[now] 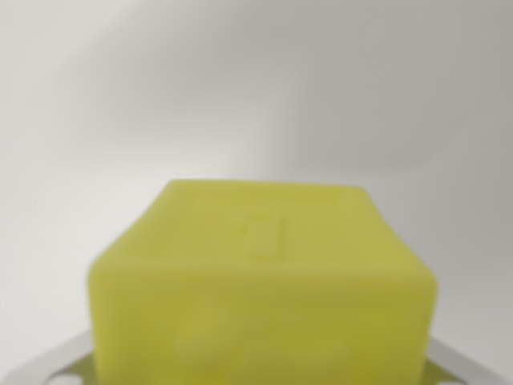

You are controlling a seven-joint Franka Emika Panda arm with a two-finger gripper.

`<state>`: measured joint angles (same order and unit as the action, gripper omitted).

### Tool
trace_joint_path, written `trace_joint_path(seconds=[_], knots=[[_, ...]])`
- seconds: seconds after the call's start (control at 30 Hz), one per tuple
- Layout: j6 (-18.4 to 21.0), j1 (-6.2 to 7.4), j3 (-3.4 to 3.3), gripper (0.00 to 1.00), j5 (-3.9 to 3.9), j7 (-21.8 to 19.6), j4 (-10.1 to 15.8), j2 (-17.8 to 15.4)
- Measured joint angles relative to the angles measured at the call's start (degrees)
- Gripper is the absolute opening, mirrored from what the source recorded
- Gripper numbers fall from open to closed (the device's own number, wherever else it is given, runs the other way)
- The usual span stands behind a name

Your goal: Pick yellow cube

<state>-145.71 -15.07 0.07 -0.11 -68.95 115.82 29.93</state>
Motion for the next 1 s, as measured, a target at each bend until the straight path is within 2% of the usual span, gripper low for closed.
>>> trace_joint_path(seconds=[1.0], knots=[[8.4,0.00,0.00,0.00,0.03,0.0,0.1,-8.4]])
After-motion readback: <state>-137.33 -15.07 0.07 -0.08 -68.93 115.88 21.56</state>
